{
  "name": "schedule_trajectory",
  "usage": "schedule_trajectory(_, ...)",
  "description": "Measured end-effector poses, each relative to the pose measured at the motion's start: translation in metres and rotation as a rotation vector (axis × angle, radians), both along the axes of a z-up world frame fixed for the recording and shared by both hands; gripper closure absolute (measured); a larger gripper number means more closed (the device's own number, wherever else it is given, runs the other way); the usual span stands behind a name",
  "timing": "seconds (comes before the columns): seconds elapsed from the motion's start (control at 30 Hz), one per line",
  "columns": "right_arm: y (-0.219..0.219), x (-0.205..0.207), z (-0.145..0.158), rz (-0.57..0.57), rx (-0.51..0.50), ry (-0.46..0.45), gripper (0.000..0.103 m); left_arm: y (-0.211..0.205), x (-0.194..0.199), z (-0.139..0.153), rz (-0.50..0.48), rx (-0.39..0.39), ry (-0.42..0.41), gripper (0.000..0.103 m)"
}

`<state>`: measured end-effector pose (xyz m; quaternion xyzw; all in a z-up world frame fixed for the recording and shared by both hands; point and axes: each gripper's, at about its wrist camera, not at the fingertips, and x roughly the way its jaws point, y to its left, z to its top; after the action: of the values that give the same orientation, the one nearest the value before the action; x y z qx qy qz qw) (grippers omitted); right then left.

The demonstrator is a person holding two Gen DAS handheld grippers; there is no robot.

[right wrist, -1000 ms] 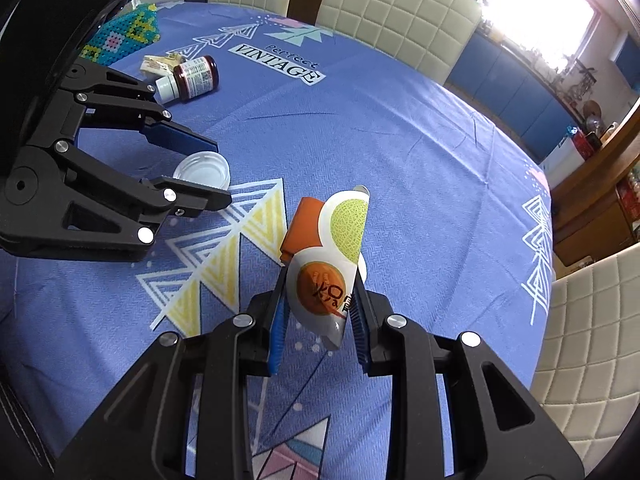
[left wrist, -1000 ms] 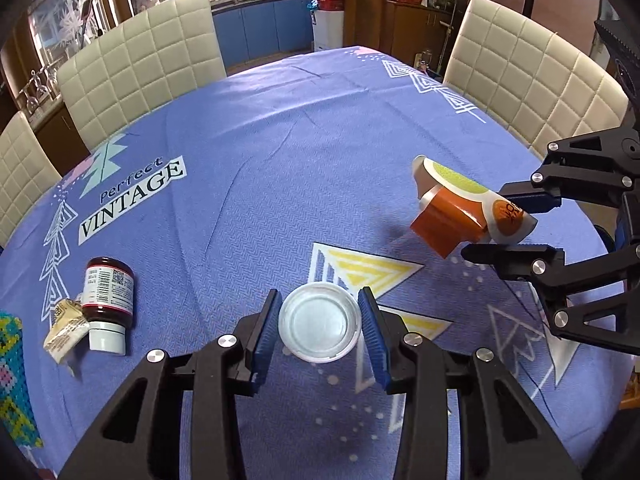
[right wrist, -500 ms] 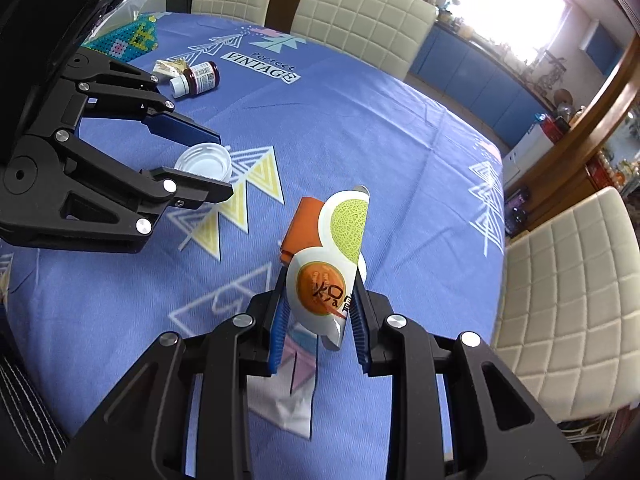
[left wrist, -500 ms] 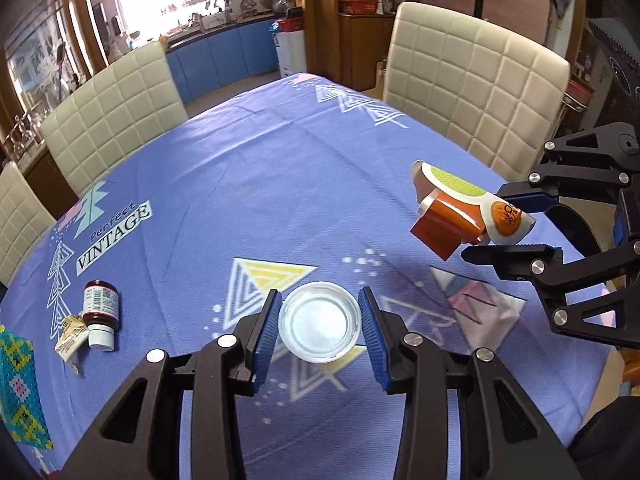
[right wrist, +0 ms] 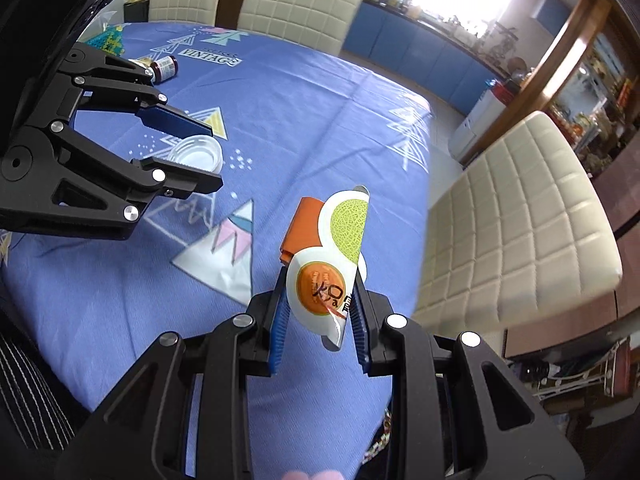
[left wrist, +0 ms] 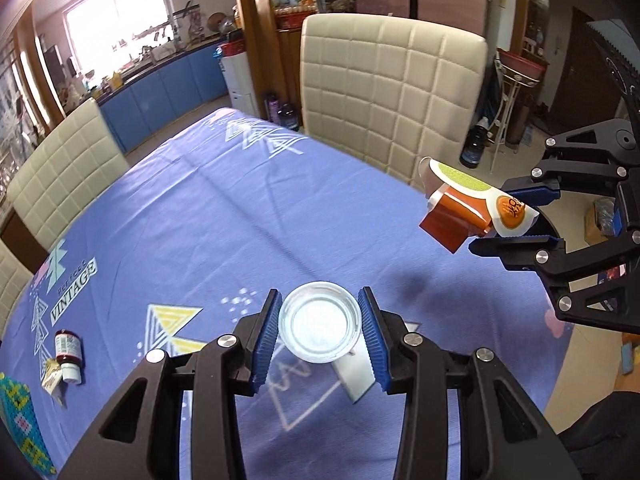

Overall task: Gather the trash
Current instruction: 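Carry the white lid and paper cup over the black bin with both grippers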

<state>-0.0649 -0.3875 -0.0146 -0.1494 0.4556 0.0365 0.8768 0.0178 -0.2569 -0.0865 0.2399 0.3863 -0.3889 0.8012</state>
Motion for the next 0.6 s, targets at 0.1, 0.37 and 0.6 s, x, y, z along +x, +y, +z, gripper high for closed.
schedule_trajectory(0.1,-0.017,-0.018,0.003,-0.033,-0.007,-0.004,0.074,-0.02,-0.014,0.004,-0.037,-0.002,-0.008,0.064)
schedule_trajectory(0.37,-0.057,-0.058,0.011,-0.126,-0.013,-0.022,0.074,-0.063,-0.045,0.013,-0.129,-0.007,-0.028,0.064)
schedule_trajectory(0.6,-0.086,-0.087,0.013,-0.212,-0.006,-0.032,0.074,-0.098,-0.072,0.018,-0.223,-0.006,-0.049,0.064)
